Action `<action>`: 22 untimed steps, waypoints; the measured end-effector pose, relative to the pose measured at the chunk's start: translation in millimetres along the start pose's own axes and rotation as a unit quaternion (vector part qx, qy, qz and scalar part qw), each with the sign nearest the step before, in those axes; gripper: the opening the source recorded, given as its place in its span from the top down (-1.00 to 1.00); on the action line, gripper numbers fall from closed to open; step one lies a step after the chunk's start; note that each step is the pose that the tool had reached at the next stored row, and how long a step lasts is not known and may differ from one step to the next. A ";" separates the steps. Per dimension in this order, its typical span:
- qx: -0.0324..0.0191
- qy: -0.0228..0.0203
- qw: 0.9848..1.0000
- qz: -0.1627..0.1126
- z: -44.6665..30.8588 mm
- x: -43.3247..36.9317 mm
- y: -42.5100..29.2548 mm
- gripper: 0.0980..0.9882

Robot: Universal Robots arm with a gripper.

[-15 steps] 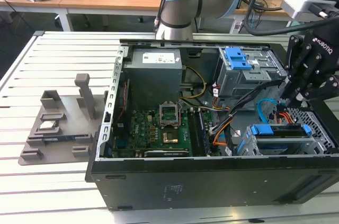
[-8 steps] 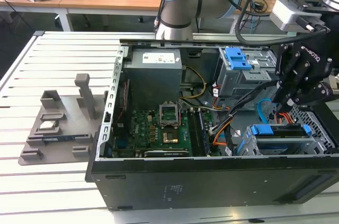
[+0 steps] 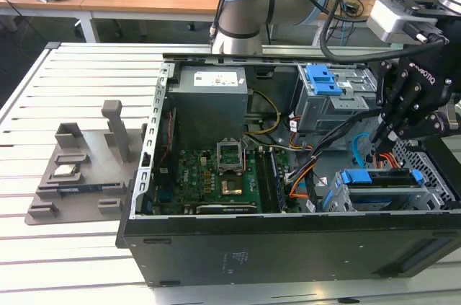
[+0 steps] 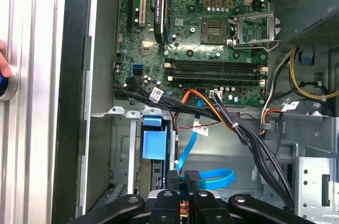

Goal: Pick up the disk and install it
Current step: 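Insert the second disk wire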

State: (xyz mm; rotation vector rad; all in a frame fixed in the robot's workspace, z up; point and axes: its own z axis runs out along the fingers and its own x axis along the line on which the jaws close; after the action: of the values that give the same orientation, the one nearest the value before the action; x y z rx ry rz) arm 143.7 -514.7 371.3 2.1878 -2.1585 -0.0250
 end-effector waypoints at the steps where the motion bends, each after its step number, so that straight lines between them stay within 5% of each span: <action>1: 0.000 0.000 1.000 0.000 0.2 0.6 0.0 0.86; 5: 0.000 0.003 1.000 0.000 2.6 10.3 0.0 0.86; 13: 0.000 0.005 1.000 0.000 17.5 12.6 -7.9 0.86; 22: 0.000 0.006 1.000 -0.001 24.9 14.1 -13.7 0.86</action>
State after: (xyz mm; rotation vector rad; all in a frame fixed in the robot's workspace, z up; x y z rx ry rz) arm 156.1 -529.6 346.2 2.1829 -2.1506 -0.0111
